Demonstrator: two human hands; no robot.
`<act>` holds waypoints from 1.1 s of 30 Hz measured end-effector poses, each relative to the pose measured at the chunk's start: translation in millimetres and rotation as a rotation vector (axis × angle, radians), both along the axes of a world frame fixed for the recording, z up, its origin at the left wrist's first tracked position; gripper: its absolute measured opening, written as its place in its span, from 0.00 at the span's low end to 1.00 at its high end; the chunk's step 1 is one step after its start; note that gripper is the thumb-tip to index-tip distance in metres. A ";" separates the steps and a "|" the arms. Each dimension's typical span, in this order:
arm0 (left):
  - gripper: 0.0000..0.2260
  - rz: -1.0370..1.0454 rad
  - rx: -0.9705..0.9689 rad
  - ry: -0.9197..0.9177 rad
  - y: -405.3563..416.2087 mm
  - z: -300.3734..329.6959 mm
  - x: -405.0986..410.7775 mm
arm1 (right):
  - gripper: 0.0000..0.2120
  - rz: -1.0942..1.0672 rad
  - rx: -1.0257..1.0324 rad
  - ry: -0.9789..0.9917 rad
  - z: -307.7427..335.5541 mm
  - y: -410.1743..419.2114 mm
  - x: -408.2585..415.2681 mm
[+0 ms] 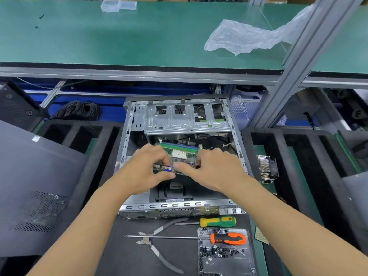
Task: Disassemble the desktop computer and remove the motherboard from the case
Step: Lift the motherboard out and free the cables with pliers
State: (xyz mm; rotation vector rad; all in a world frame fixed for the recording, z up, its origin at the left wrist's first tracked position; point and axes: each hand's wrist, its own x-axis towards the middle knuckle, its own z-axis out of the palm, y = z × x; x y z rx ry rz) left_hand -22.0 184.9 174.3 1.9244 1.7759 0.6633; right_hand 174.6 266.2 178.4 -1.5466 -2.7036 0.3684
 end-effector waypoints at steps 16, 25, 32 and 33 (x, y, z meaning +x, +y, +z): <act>0.07 0.017 0.029 -0.079 -18.3 33.5 3.8 | 0.25 -0.047 -0.140 0.041 20.9 -18.8 -0.4; 0.09 0.109 0.159 -0.113 -19.7 37.0 10.8 | 0.25 -0.065 -0.285 0.034 39.6 -13.4 4.4; 0.11 0.160 0.313 -0.129 -23.5 31.9 27.3 | 0.20 -0.015 -0.148 0.052 45.9 -19.6 12.0; 0.12 0.156 0.308 -0.152 -25.9 30.6 27.4 | 0.19 0.012 -0.114 0.041 44.9 -23.7 13.8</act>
